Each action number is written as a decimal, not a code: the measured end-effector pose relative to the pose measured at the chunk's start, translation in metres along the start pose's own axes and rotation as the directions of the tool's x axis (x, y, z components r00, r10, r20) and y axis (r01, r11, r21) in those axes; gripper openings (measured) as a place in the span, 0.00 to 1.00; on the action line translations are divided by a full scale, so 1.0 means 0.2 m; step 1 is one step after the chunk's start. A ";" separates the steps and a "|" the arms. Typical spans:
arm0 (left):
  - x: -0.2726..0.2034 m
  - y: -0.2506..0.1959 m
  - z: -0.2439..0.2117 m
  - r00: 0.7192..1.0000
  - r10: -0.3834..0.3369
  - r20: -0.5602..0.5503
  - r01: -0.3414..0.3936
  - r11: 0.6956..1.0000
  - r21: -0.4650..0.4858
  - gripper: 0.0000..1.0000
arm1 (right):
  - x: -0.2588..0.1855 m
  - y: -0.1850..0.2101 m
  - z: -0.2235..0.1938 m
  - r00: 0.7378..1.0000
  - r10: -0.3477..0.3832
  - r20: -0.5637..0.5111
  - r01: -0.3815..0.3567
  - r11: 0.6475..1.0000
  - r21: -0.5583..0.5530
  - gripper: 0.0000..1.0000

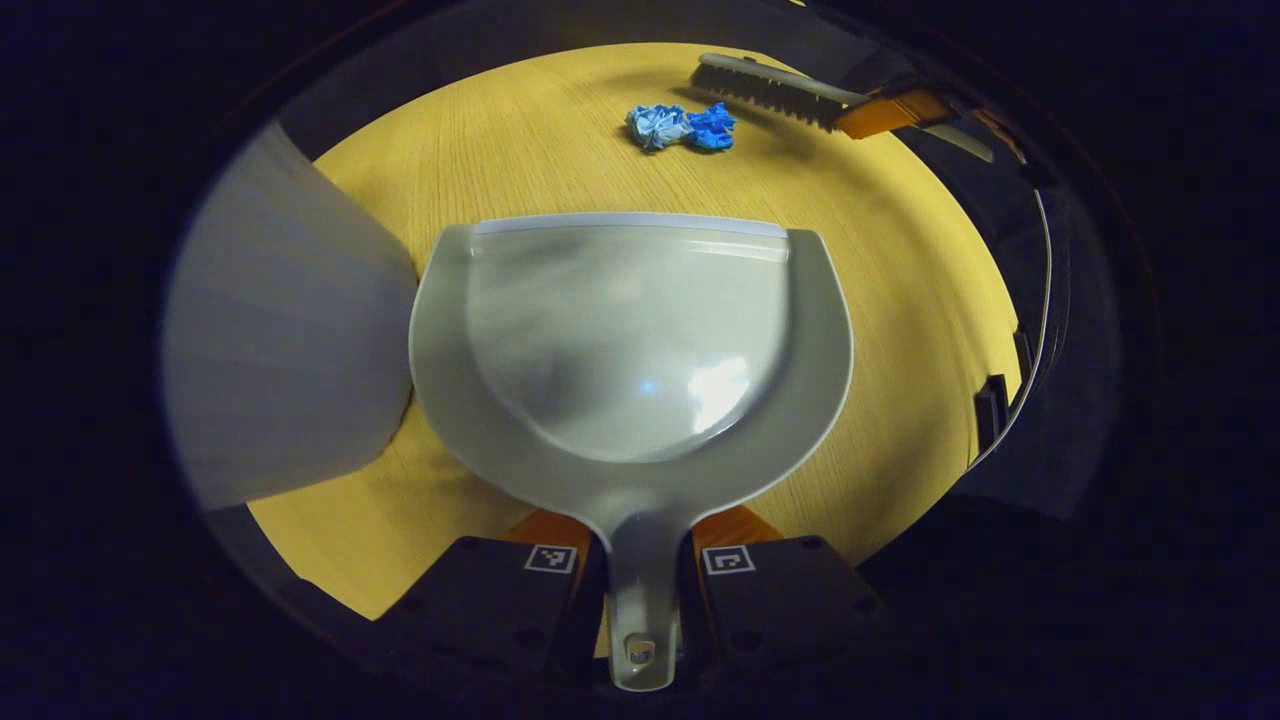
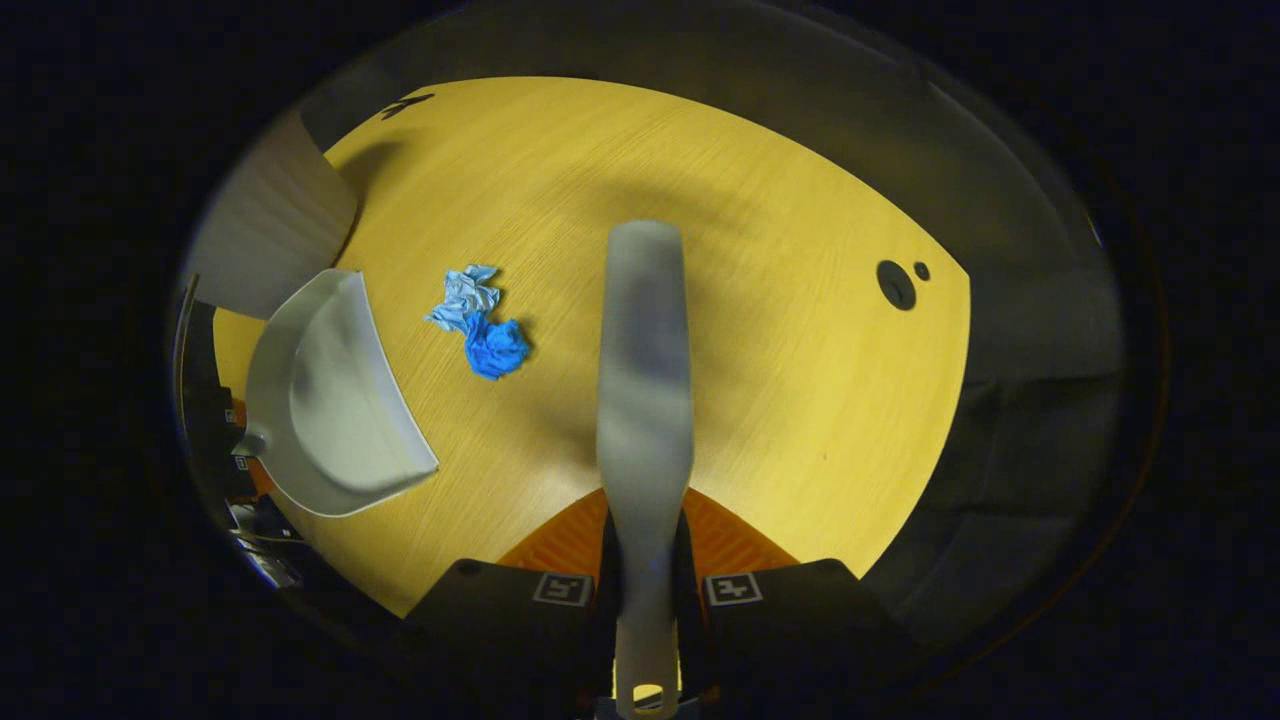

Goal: Pick up the small broom and dustpan from the desktop, sweep the trash into the dustpan with the broom, and then empty the trash into the garbage bin.

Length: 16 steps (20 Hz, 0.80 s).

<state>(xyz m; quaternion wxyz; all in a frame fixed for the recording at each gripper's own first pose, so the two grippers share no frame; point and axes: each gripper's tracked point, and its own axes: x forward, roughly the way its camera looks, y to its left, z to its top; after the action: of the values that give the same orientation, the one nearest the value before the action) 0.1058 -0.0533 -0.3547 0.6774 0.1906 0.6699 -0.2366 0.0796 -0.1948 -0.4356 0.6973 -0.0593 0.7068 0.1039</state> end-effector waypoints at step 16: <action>0.01 0.12 0.16 0.998 0.067 -0.015 -0.064 0.984 0.168 0.30 | 0.11 0.19 0.12 0.987 0.145 -0.065 -0.158 0.941 -0.298 0.27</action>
<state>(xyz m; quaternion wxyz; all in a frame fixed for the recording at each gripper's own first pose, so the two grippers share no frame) 0.1460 -0.0515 -0.3580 0.6593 0.2713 0.6482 -0.2676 0.0933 -0.1515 -0.4552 0.6549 -0.1130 0.6995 0.2628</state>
